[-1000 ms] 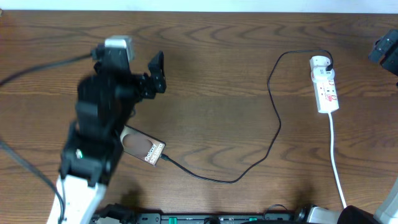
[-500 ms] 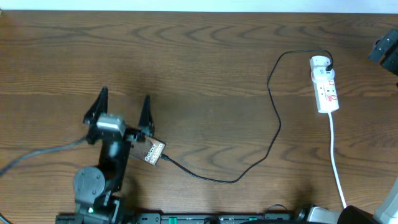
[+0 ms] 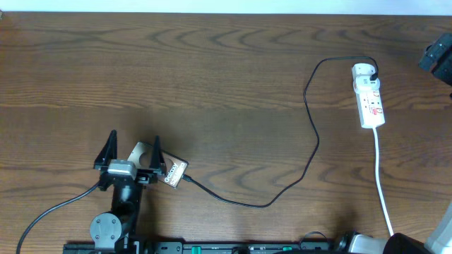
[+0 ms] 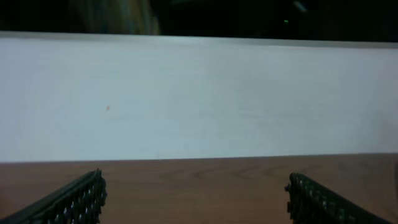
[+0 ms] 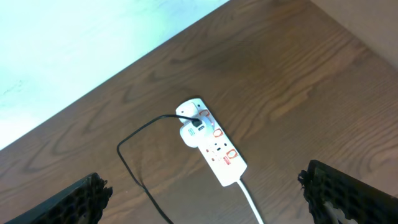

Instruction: Plug charger to phone and switch on socket

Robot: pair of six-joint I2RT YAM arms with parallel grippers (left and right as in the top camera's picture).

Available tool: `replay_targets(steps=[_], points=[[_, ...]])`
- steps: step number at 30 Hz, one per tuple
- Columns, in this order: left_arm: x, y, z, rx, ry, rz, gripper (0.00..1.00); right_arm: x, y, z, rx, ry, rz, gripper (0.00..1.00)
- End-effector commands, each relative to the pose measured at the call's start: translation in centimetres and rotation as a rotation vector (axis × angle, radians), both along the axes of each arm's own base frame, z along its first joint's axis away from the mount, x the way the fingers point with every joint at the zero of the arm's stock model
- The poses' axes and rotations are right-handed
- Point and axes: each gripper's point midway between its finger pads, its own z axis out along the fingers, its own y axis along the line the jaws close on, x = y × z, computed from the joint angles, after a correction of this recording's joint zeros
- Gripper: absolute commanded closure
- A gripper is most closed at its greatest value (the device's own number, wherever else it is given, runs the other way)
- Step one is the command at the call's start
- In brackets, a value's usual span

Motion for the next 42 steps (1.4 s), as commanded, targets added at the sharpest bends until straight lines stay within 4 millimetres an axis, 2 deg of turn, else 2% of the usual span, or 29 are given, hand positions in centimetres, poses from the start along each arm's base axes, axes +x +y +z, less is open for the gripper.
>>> replay_targets(steps=[1,10,16,42], points=[[0.1,0.7,-0.9,-0.072,0.042,0.005,0.08,-0.2,0.2,0.4,-0.002,-0.010,-0.010,0.01],[0.3,2.5,-9.2,-0.203,0.389,0.093,0.08,-0.2,0.2,0.4,-0.002,-0.009,-0.010,0.01],[0.3,3.0,-9.3,-0.219,0.387,0.125,0.08,-0.2,0.2,0.4,-0.002,-0.009,-0.010,0.01],[0.4,3.0,-9.3,-0.219,0.388,0.124,0.08,-0.2,0.2,0.4,-0.002,-0.010,-0.010,0.01]])
